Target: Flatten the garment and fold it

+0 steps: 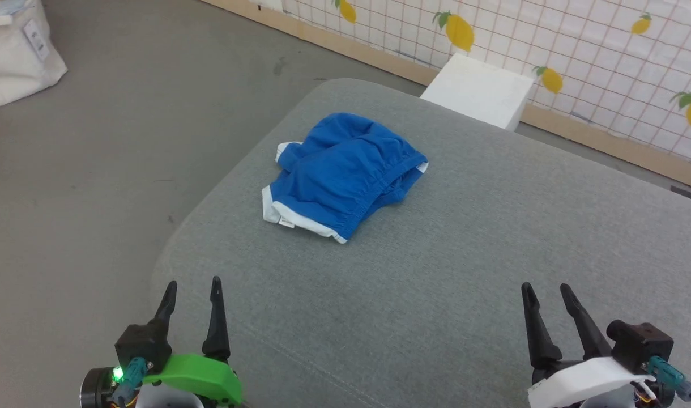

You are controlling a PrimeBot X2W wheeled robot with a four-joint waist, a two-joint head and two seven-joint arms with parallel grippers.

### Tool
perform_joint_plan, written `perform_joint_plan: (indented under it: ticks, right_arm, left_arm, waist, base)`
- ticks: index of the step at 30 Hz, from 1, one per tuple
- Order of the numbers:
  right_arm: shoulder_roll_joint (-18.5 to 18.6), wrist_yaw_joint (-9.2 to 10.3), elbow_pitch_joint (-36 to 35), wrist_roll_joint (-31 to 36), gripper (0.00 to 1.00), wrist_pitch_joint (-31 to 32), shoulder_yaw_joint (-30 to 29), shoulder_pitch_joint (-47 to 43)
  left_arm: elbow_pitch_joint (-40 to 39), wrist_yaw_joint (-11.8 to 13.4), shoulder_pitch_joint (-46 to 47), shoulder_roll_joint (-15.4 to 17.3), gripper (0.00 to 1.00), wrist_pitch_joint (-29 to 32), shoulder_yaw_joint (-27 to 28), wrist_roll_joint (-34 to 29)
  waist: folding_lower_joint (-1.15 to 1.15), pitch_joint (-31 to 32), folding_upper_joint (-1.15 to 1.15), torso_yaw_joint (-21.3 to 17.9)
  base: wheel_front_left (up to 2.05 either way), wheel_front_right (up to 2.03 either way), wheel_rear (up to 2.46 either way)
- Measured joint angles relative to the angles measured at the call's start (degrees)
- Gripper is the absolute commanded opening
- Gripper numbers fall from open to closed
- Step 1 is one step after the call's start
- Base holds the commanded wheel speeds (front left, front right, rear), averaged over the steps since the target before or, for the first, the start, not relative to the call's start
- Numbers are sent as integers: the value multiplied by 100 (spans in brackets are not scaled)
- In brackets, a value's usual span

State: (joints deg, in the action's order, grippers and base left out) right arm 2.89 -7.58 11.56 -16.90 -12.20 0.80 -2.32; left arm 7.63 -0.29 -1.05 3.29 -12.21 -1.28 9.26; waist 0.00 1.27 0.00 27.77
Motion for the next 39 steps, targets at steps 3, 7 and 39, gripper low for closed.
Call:
perform_joint_plan:
  ticks: [3,7,39]
  right_arm:
    - [0,1,54,-51,100,-26,15,-13]
    - [-1,1,113,-101,100,-78,33,-14]
    - [-4,1,-476,691,100,222,-247,260]
  left_arm:
    - [31,1,-20,0,100,-38,-2,0]
    - [62,4,-39,24,100,-74,-25,-5]
    - [2687,-673,4598,478,100,1271,-348,1222]
  waist:
    - [0,17,0,69]
    - [0,40,0,154]
    - [0,-924,0,-502]
  base:
    - [0,0,0]
    - [0,0,0]
    - [0,0,0]
